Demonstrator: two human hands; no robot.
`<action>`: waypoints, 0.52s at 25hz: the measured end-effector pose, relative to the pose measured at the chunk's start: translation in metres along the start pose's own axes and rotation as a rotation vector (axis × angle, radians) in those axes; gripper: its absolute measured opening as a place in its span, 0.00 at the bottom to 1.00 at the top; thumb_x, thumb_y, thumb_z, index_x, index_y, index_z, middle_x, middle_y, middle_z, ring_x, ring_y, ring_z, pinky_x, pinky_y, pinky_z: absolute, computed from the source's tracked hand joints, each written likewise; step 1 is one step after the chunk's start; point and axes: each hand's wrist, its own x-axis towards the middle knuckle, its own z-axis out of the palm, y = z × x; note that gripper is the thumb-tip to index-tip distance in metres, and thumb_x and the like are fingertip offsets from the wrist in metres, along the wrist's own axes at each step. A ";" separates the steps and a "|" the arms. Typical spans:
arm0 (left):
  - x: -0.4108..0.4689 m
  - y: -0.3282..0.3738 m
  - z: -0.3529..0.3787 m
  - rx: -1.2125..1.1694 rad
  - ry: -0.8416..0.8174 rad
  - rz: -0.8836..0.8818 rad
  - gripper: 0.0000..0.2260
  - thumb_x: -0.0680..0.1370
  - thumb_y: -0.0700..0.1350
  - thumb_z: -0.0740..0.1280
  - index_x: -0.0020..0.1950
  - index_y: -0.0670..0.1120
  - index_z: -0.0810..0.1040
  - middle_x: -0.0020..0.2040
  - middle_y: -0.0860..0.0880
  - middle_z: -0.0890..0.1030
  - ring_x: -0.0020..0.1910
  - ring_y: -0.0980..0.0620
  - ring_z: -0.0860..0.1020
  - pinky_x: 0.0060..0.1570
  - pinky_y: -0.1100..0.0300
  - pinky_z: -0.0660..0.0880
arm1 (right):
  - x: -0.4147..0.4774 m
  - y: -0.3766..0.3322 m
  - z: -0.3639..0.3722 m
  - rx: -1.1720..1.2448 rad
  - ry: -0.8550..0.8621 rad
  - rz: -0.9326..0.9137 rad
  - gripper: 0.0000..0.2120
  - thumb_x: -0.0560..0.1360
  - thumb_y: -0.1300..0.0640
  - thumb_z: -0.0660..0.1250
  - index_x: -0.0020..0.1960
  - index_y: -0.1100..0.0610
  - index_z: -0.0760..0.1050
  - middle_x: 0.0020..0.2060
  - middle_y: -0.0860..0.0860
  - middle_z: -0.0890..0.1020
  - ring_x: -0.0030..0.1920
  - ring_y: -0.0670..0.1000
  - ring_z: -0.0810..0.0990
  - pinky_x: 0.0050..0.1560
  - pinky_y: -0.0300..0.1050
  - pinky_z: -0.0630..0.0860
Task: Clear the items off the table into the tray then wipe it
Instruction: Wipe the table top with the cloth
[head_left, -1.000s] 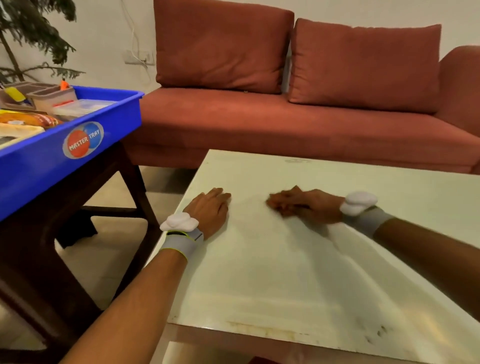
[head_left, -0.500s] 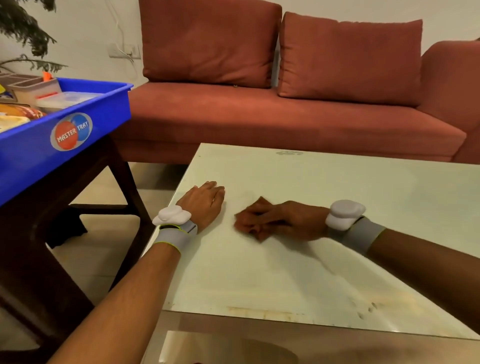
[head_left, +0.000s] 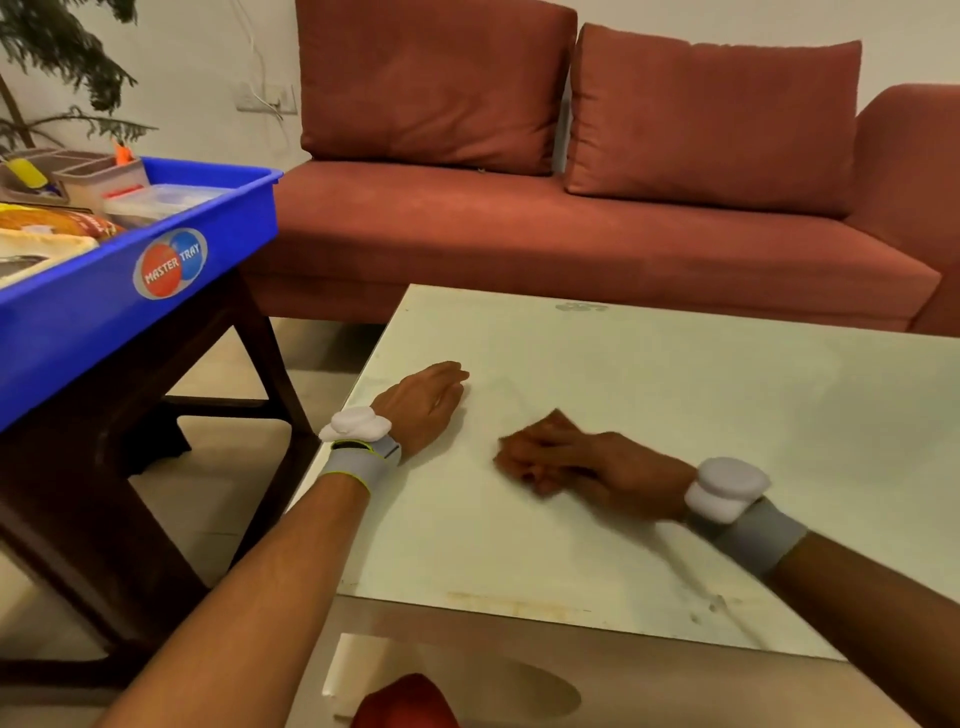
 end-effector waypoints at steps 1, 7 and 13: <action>-0.004 0.005 -0.002 0.021 -0.002 -0.009 0.26 0.77 0.56 0.48 0.74 0.51 0.63 0.75 0.52 0.62 0.72 0.49 0.65 0.68 0.54 0.65 | 0.002 0.012 -0.009 -0.031 0.032 0.139 0.20 0.81 0.57 0.55 0.73 0.48 0.62 0.72 0.46 0.66 0.73 0.46 0.62 0.68 0.29 0.53; -0.030 0.015 -0.012 -0.019 0.015 -0.169 0.19 0.83 0.51 0.50 0.69 0.46 0.69 0.75 0.48 0.62 0.73 0.49 0.62 0.68 0.58 0.58 | 0.061 -0.045 0.028 0.056 0.067 0.094 0.17 0.80 0.59 0.55 0.68 0.60 0.69 0.65 0.57 0.75 0.67 0.56 0.69 0.69 0.41 0.57; -0.049 0.015 0.000 0.063 -0.008 -0.086 0.21 0.82 0.55 0.48 0.70 0.50 0.69 0.75 0.52 0.63 0.73 0.52 0.62 0.74 0.57 0.53 | -0.014 0.008 -0.001 -0.005 0.007 0.036 0.19 0.81 0.52 0.55 0.72 0.47 0.63 0.72 0.42 0.61 0.73 0.44 0.60 0.71 0.32 0.54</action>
